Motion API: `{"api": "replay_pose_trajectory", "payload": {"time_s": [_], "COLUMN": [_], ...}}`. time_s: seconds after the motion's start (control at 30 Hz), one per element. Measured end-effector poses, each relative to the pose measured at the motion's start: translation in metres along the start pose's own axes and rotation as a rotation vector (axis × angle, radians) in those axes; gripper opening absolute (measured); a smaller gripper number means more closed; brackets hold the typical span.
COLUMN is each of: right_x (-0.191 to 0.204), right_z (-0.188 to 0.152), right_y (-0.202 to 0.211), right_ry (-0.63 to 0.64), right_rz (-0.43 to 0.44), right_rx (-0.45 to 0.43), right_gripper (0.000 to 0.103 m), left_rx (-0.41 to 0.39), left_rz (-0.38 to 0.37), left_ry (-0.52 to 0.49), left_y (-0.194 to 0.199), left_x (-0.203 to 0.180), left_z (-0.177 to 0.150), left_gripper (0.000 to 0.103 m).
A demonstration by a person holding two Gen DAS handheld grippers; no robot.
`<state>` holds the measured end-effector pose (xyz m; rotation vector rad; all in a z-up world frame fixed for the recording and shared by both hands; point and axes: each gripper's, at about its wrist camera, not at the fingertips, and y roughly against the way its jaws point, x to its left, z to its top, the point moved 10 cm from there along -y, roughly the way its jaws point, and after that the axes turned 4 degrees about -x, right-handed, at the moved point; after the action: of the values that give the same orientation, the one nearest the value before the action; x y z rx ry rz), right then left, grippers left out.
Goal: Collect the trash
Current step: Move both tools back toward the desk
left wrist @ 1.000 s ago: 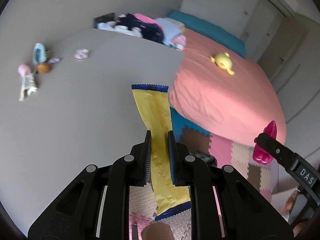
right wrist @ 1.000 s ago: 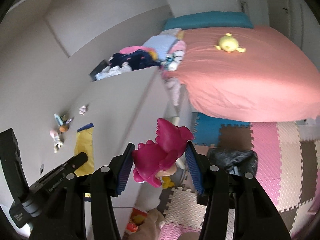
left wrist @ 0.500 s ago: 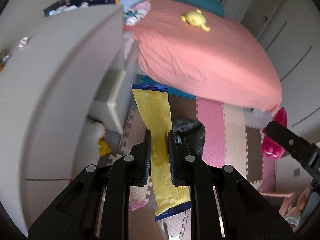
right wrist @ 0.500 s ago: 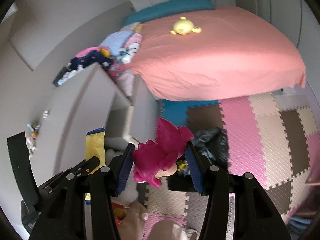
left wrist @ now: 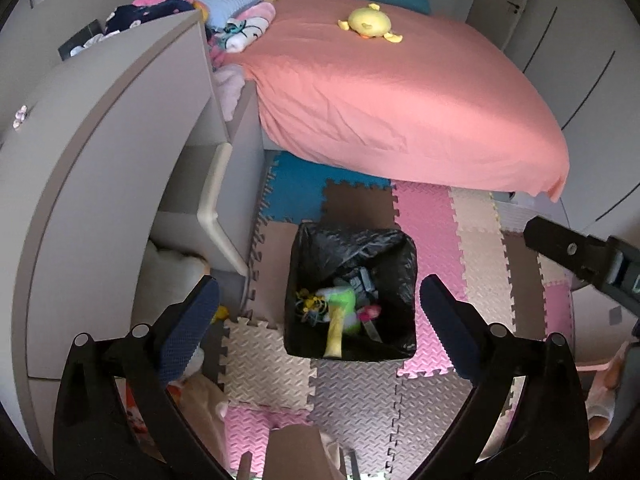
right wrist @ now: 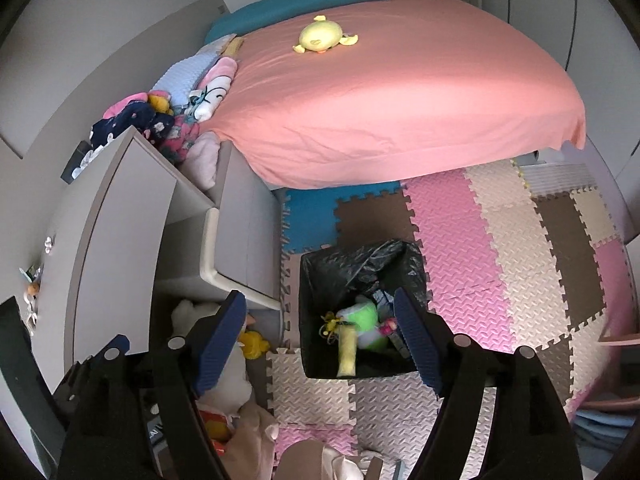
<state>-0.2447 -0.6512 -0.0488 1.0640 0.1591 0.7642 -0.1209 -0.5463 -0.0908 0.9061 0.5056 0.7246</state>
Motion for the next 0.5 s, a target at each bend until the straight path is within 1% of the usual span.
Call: {"api": "replay_pose_trajectory", "payload": {"time_s": [0.17, 0.27, 0.4, 0.5], "right_x": [0.018, 0.035, 0.072, 0.107], "right_z": [0.001, 0.003, 0.006, 0.008], "right_y": [0.003, 0.006, 0.013, 0.019], "right_ry": [0.024, 0.042, 0.086, 0.129], "right_rz": [0.019, 0.035, 0.069, 0.101], "right_rx": [-0.003, -0.011, -0.022, -0.031], "right_gripper": [0.077, 0.077, 0.077, 0.077], "left_rx": [-0.021, -0.031, -0.059, -0.091], "left_rz": [-0.003, 0.002, 0.019, 0.038], "left_ry": [0.027, 0.047, 0.068, 0.097], "left_y": [0.013, 0.024, 0.044, 0.063], "left_x": [0.014, 0.032, 0.060, 0.089], "left_z": [0.010, 0.015, 0.024, 0.034], "left_gripper": [0.097, 0.097, 0.097, 0.097]}}
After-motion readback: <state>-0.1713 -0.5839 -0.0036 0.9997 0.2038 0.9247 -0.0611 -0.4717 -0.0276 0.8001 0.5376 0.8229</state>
